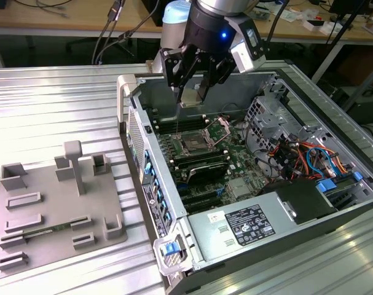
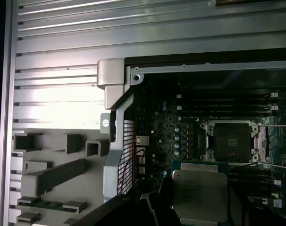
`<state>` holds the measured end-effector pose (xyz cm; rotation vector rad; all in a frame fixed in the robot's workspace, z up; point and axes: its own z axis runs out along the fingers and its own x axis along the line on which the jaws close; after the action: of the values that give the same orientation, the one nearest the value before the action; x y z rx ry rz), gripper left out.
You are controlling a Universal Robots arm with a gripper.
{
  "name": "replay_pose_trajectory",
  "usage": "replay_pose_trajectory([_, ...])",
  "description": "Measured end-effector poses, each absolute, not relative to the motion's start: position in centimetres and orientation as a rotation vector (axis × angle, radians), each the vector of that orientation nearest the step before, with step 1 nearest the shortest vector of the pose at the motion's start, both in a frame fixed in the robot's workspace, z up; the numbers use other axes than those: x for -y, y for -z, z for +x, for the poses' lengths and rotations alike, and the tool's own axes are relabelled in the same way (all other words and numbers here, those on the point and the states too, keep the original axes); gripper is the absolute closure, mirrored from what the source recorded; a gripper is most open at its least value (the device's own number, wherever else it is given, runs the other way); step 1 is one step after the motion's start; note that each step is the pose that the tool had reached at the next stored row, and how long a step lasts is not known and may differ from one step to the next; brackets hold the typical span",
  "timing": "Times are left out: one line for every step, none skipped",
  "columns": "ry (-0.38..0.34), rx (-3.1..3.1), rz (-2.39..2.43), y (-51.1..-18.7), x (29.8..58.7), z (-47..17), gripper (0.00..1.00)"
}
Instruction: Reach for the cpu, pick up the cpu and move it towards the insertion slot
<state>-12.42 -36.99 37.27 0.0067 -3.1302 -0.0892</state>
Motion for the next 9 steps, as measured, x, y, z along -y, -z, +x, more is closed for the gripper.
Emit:
replay_pose_trajectory([0.089, 3.13, 0.007, -37.2, 36.9, -12.4, 0.45])
replay_pose_trajectory([0.089, 3.13, 0.007, -37.2, 36.8, -12.3, 0.45])
replay_pose_trajectory([0.089, 3.13, 0.007, -37.1, 36.7, -12.3, 0.45])
replay_pose_trajectory([0.089, 3.13, 0.007, -37.0, 36.6, -12.2, 0.45])
replay_pose_trajectory([0.089, 3.13, 0.007, -37.0, 36.5, -12.1, 0.45])
replay_pose_trajectory([0.089, 3.13, 0.002, -36.8, 36.4, -11.8, 0.45])
replay_pose_trajectory([0.089, 3.13, -0.003, -36.7, 36.3, -11.5, 0.45])
replay_pose_trajectory([0.089, 3.13, -0.006, -36.6, 36.3, -11.3, 0.45])
replay_pose_trajectory([0.089, 3.13, -0.009, -36.5, 36.2, -11.0, 0.45])
